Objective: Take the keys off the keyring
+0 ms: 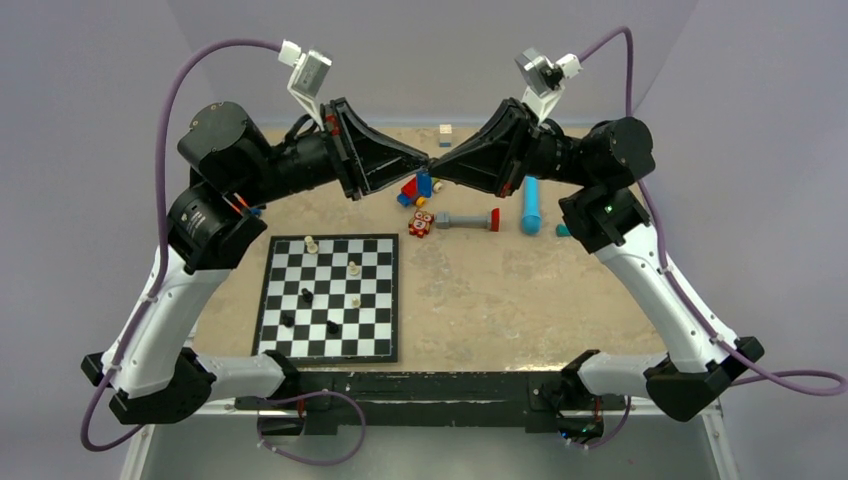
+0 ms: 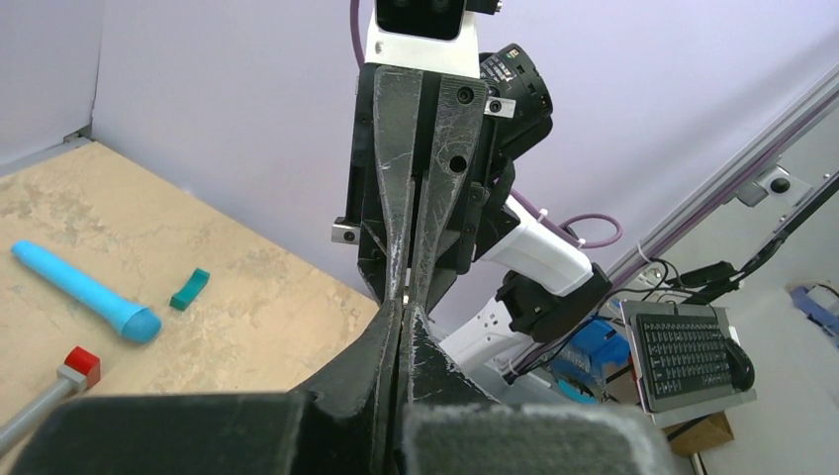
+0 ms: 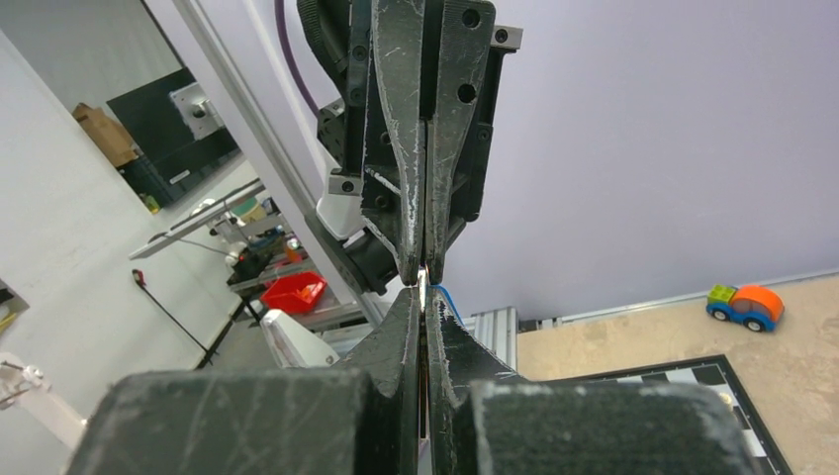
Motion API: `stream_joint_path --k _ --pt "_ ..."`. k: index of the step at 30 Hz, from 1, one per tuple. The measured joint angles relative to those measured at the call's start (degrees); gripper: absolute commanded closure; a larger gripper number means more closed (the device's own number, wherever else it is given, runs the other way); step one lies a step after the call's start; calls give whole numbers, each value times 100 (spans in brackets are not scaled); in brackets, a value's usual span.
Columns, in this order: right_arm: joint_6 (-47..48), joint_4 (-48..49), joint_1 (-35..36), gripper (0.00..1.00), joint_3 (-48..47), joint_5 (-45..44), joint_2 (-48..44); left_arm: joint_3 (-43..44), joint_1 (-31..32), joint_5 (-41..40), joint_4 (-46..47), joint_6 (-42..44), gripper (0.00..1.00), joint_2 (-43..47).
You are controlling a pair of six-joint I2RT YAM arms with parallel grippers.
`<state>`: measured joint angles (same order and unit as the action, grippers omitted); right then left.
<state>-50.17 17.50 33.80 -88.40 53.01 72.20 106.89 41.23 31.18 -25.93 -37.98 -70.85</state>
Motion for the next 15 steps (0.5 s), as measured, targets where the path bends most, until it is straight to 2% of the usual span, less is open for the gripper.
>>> stream_joint_path --k 1,4,7,9,12,15 --pt "2 7 0 100 0 -2 2 0 7 -31 2 4 89 4" --pt "44 -57 4 100 15 -37 -31 87 24 -83 -136 96 56 -20" --pt "140 -116 9 100 227 -269 -195 380 92 -39 -651 332 29 -129" --pt "243 -273 17 100 474 -382 -407 584 131 13 -1001 507 25 -223" --pt "398 -520 22 100 717 -457 -656 879 114 17 -1491 756 35 -334" --pt "634 -920 22 100 831 -444 -846 1311 24 50 -2028 1093 38 -470"
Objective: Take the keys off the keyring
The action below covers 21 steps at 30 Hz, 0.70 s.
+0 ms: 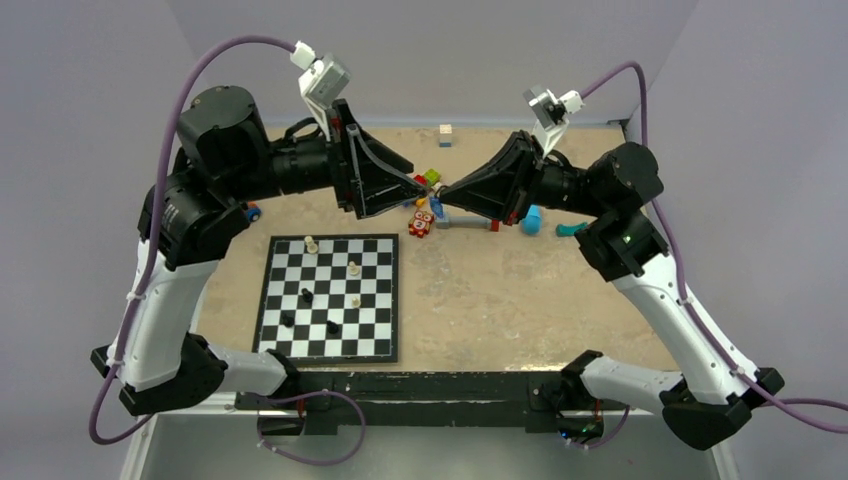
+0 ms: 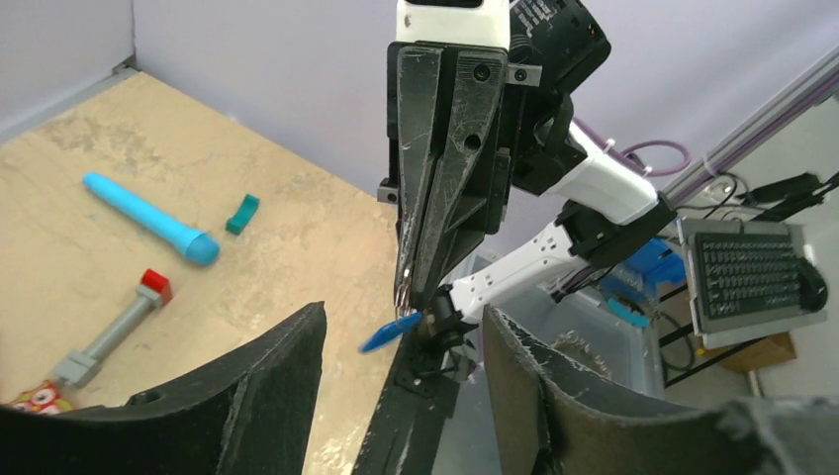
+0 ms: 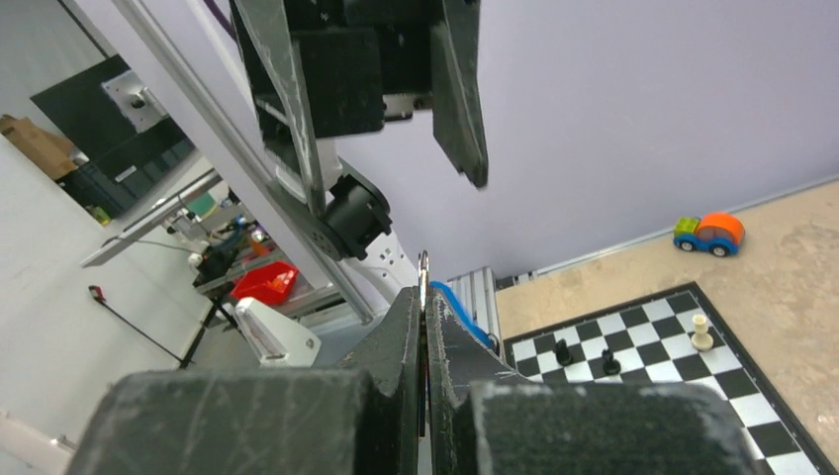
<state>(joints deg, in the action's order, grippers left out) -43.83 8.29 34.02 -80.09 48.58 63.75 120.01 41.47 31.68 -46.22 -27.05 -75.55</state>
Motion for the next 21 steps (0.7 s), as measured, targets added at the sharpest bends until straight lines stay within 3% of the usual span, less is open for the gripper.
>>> stream_joint_path --k 8,21 --pt "704 -1143 2 100 31 354 -70 977 -136 433 -1202 896 49 -352" --pt "1154 -1792 7 100 -240 671 203 649 -133 1335 -1598 1038 60 -846"
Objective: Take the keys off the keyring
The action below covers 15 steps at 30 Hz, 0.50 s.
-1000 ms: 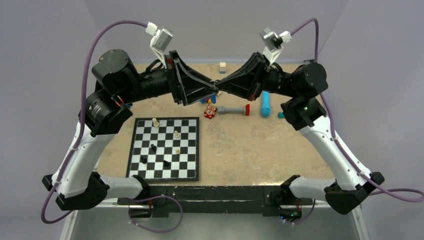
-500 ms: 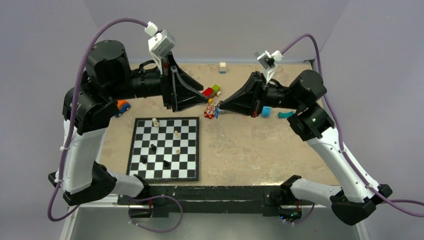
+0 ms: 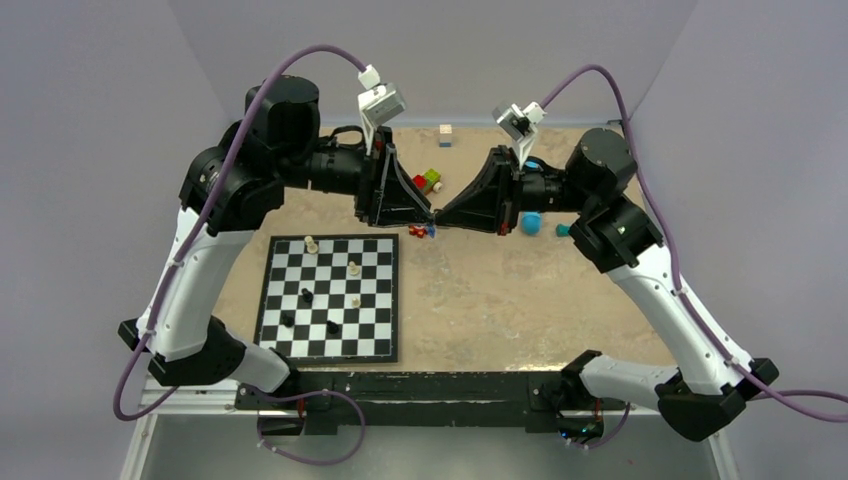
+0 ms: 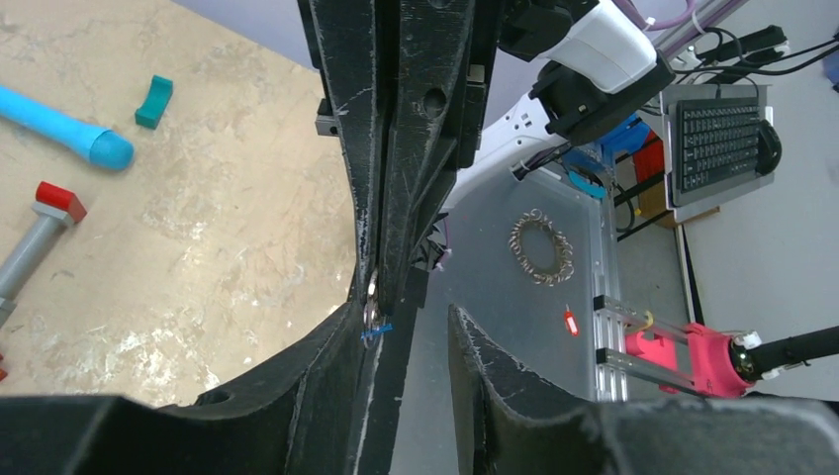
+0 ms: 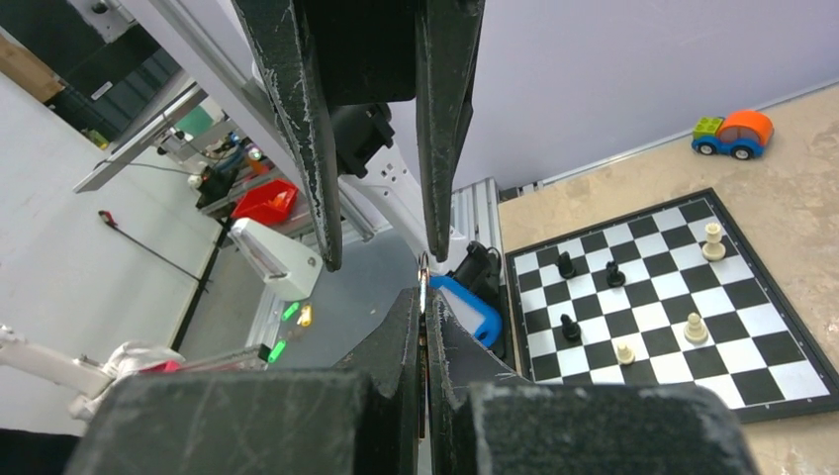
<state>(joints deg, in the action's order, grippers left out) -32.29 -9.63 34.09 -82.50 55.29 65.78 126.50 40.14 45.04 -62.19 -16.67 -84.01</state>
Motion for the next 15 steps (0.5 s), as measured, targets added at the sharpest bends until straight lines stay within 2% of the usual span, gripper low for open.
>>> stream_joint_path --k 6,9,15 --pt "0 9 4 100 -94 133 61 -13 -13 138 7 0 73 0" --pt "-7 26 7 100 -118 175 59 -33 -28 168 31 -4 83 -2" --pt "-31 85 11 100 -140 280 94 -76 -35 186 35 13 93 -11"
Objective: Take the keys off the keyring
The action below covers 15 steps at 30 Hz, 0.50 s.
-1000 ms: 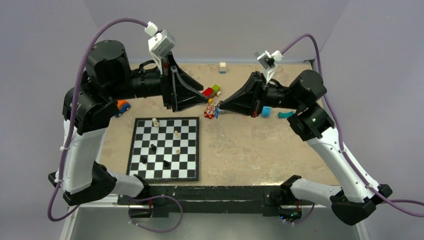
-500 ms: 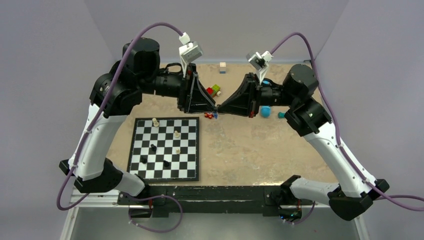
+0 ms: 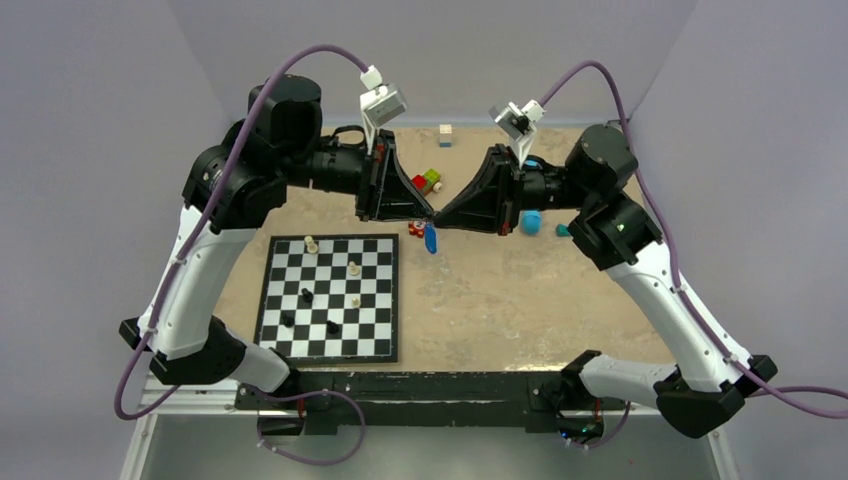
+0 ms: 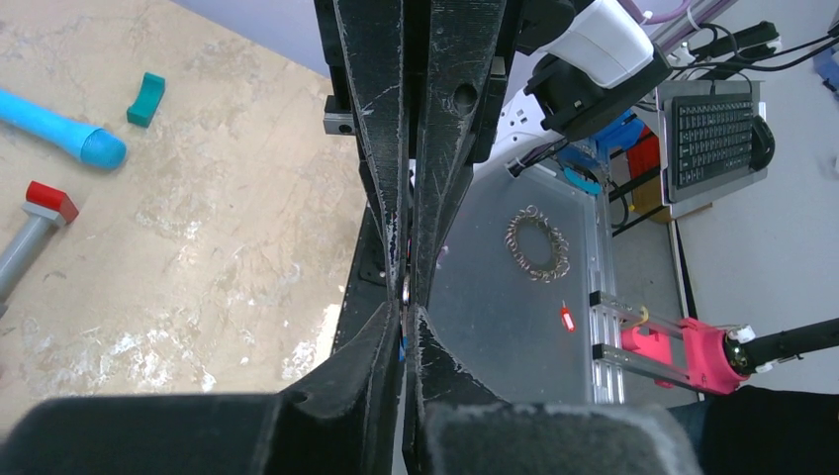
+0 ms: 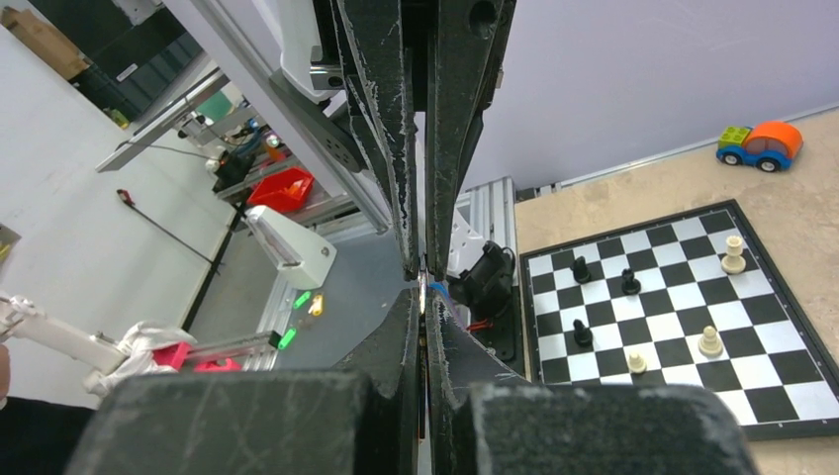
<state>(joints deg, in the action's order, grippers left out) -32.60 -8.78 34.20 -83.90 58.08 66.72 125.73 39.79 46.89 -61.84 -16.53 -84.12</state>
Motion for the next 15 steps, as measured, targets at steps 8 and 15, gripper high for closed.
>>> stream_joint_path --k 8,15 --pt "-103 103 2 100 -76 153 125 -2 -13 0 7 4 100 -4" --pt "-459 603 -15 100 -72 101 166 -120 -46 -142 396 -256 100 125"
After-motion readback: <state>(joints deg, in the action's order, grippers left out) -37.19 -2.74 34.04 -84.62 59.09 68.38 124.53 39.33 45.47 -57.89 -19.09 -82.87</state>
